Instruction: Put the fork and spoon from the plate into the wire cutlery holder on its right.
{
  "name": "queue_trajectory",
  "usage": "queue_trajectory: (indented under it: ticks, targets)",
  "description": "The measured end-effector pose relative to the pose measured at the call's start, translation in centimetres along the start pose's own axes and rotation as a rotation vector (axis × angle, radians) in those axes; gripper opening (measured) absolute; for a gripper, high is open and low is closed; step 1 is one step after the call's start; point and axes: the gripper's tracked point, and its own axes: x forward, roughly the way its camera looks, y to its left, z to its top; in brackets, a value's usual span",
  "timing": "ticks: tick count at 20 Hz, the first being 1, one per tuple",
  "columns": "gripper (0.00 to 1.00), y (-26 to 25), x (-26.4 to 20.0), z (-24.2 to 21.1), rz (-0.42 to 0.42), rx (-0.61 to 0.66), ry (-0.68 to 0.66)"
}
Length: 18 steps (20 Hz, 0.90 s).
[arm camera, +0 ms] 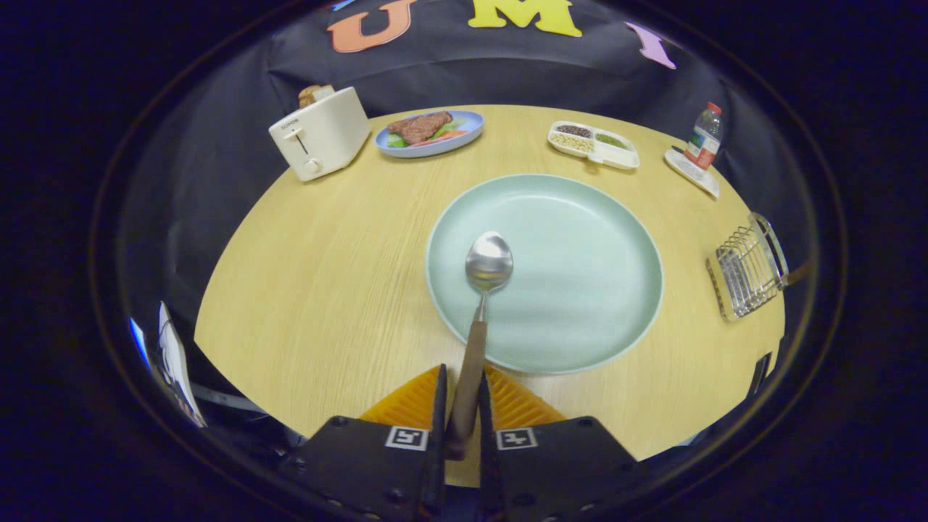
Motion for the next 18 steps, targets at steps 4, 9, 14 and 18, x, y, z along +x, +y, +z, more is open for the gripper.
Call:
queue_trajectory:
  ticks: [4, 9, 14, 18]
  targets:
    - [0.04, 0.2, -1.1, 0.6, 0.019, -0.011, -0.049]
    - [0.04, -0.4, -3.9, 1.1, 0.044, -0.006, -0.104]
    - [0.04, -3.1, -8.2, 1.8, 0.069, -0.005, -0.177]
    - [0.04, -7.2, -11.9, 1.7, 0.072, 0.019, -0.225]
